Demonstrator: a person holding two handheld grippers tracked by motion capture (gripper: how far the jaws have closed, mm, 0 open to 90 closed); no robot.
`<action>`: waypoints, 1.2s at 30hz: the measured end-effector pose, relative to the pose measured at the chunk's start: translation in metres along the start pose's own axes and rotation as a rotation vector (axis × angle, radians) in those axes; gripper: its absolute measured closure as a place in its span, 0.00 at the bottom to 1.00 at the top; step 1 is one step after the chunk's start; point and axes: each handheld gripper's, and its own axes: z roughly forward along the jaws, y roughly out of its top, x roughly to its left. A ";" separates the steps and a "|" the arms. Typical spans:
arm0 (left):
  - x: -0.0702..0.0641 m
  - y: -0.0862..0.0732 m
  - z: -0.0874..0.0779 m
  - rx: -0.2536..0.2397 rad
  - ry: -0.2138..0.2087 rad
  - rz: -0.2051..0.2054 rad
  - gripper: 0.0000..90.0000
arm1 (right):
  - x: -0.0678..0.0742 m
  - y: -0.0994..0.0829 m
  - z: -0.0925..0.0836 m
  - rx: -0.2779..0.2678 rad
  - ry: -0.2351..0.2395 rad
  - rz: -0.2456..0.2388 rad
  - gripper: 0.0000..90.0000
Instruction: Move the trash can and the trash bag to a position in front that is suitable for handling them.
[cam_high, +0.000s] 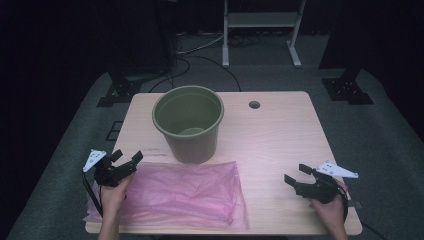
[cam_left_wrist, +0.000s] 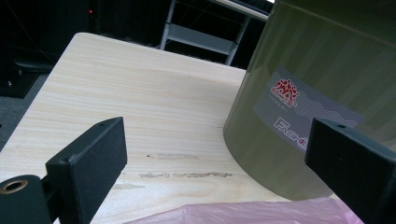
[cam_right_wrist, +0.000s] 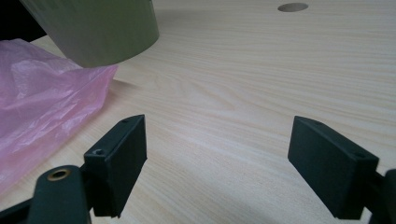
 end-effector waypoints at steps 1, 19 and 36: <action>0.000 0.001 0.000 0.001 -0.002 0.001 0.05 | -0.002 0.000 0.001 0.002 -0.001 -0.003 0.21; -0.051 0.069 0.006 -0.034 -0.191 0.049 0.05 | -0.008 0.002 -0.002 -0.010 -0.007 0.014 0.21; -0.080 0.091 0.067 0.133 -0.217 0.075 0.15 | -0.005 0.000 0.002 0.016 0.011 -0.005 0.21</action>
